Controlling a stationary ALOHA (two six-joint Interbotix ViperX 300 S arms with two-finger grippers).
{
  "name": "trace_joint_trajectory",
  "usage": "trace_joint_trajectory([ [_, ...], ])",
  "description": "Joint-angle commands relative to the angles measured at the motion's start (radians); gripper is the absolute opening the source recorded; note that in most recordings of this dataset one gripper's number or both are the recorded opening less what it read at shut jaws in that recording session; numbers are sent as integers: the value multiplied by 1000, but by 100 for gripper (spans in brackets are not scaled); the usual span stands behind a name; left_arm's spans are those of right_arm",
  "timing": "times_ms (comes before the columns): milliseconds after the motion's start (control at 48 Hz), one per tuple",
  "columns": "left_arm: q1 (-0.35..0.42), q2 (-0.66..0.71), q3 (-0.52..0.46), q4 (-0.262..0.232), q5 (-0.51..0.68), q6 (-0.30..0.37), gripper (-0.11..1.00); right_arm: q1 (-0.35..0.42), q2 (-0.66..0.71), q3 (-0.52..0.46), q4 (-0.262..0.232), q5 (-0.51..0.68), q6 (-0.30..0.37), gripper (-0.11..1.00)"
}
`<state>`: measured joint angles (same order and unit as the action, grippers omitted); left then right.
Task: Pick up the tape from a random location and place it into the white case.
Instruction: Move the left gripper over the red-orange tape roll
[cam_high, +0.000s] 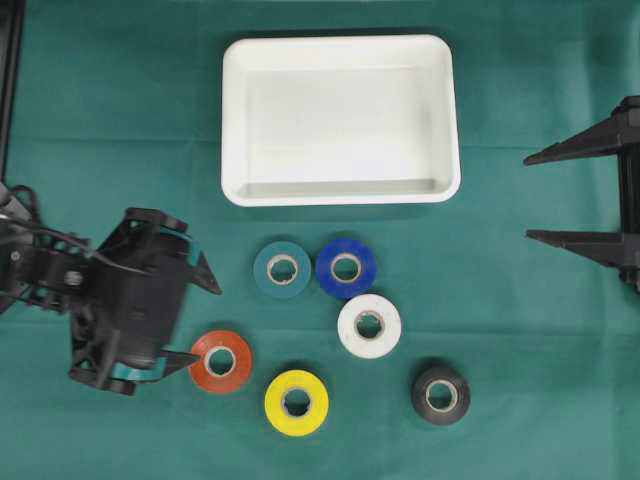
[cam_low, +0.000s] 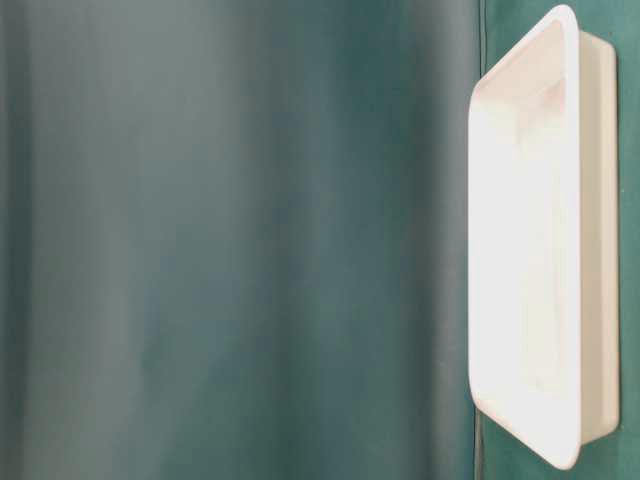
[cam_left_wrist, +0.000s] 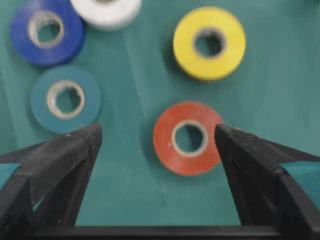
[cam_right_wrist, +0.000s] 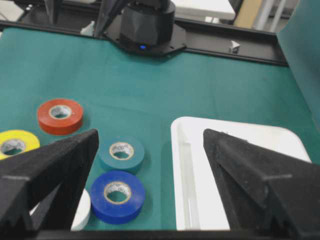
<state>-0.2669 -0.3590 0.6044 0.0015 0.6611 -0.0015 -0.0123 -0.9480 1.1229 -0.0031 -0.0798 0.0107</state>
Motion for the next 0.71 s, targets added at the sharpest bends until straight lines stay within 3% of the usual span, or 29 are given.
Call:
trace_joint_trajectory([
  [0, 2, 23, -60, 3, 49, 0, 99, 0, 6, -29, 3, 0, 2, 90],
  [688, 2, 37, -75, 8, 66, -2, 99, 0, 14, -29, 3, 14, 2, 90],
])
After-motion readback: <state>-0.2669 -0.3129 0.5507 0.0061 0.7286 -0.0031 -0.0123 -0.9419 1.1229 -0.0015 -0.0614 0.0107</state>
